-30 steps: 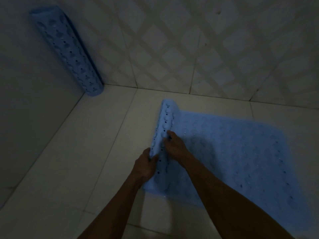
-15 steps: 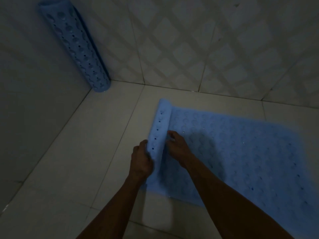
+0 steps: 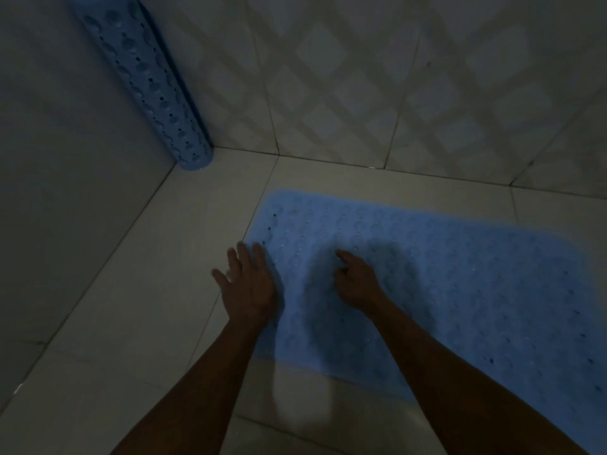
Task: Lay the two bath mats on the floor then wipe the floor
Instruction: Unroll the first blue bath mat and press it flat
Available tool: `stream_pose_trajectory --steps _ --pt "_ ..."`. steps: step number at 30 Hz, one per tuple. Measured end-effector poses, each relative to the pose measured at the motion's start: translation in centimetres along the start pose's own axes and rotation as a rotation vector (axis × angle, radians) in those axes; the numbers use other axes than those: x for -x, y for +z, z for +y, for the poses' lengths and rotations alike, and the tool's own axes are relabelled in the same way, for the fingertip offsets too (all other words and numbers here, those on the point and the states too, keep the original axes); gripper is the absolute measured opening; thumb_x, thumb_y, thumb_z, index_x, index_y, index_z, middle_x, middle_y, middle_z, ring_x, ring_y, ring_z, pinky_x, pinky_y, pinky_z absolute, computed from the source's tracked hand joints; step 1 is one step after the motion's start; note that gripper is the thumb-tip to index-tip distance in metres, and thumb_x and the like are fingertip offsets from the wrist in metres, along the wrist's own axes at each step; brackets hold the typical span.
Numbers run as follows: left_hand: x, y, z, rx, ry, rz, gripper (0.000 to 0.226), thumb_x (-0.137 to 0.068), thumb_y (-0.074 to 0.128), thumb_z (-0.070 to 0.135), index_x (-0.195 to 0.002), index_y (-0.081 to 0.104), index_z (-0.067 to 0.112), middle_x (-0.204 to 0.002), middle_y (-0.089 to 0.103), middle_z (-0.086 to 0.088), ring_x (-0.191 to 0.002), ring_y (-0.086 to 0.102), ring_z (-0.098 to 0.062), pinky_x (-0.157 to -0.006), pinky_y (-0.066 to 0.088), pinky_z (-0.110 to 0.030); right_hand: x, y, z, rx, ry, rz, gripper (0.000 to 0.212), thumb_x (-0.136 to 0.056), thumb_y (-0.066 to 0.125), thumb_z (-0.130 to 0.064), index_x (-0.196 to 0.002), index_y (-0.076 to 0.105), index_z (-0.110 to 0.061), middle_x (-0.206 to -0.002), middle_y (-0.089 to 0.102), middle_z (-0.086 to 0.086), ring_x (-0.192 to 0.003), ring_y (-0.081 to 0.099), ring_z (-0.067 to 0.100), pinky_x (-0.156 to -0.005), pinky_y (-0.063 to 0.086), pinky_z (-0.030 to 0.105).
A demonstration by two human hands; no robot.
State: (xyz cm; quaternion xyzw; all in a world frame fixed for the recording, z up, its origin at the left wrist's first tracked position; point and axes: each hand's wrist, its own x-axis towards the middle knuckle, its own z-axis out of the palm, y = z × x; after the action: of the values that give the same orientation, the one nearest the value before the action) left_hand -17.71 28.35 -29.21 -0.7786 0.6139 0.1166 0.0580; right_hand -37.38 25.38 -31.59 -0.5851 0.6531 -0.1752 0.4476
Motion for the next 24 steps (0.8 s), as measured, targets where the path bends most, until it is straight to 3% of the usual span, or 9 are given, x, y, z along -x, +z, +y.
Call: stream_pose_trajectory --steps 3,7,10,13,18,24 --pt "-1.5 0.5 0.7 -0.204 0.104 0.028 0.068 -0.104 0.029 0.038 -0.159 -0.003 0.013 -0.166 -0.015 -0.016 -0.151 -0.017 -0.039 -0.113 -0.009 -0.073 -0.4 -0.5 0.1 0.073 -0.060 0.066 0.051 -0.097 0.050 -0.014 -0.146 0.040 -0.006 -0.150 0.041 0.018 -0.139 0.038 0.032 -0.114 0.024 0.033" --pt "-4.6 0.6 3.5 -0.017 0.243 0.015 0.062 -0.105 0.019 0.048 -0.160 0.004 0.022 -0.167 -0.011 -0.009 -0.154 -0.012 -0.031 -0.118 -0.006 -0.066 -2.3 -1.3 0.6 0.188 -0.102 0.178 0.053 -0.095 0.051 -0.024 -0.145 0.042 -0.010 -0.148 0.042 0.018 -0.138 0.035 0.034 -0.114 0.026 0.040" --pt "-7.5 1.0 5.2 0.053 0.264 -0.007 0.063 -0.105 0.018 0.053 -0.160 0.001 0.028 -0.167 -0.013 -0.006 -0.153 -0.014 -0.029 -0.119 -0.005 -0.066 -4.1 -2.1 1.1 0.348 -0.089 0.216 0.059 -0.096 0.049 -0.037 -0.150 0.032 -0.021 -0.159 0.025 0.010 -0.145 0.021 0.032 -0.114 0.028 0.052" --pt "-10.2 1.6 5.8 0.029 0.310 -0.023 0.066 -0.101 0.016 0.063 -0.159 -0.003 0.037 -0.167 -0.015 -0.003 -0.153 -0.016 -0.030 -0.116 -0.006 -0.069 -5.7 -2.7 1.9 0.466 -0.027 0.181 0.066 -0.095 0.039 -0.056 -0.154 0.013 -0.038 -0.165 -0.001 -0.001 -0.151 -0.002 0.029 -0.114 0.013 0.062" --pt "-10.3 4.7 4.9 0.072 0.271 -0.043 0.063 -0.095 0.008 0.073 -0.151 -0.015 0.054 -0.163 -0.025 0.012 -0.150 -0.028 -0.023 -0.110 -0.016 -0.073 -7.5 -2.3 2.9 0.543 0.010 0.122 0.066 -0.091 0.021 -0.073 -0.149 -0.002 -0.053 -0.163 -0.013 -0.010 -0.149 -0.019 0.028 -0.113 -0.005 0.068" --pt "-9.8 5.0 5.1 0.056 0.229 -0.023 0.064 -0.094 0.006 0.074 -0.151 -0.016 0.053 -0.164 -0.023 0.012 -0.150 -0.027 -0.022 -0.111 -0.014 -0.073 -6.8 -0.6 4.2 0.670 -0.087 0.244 0.068 -0.093 0.019 -0.071 -0.151 -0.008 -0.048 -0.164 -0.014 -0.006 -0.149 -0.018 0.032 -0.114 -0.002 0.068"
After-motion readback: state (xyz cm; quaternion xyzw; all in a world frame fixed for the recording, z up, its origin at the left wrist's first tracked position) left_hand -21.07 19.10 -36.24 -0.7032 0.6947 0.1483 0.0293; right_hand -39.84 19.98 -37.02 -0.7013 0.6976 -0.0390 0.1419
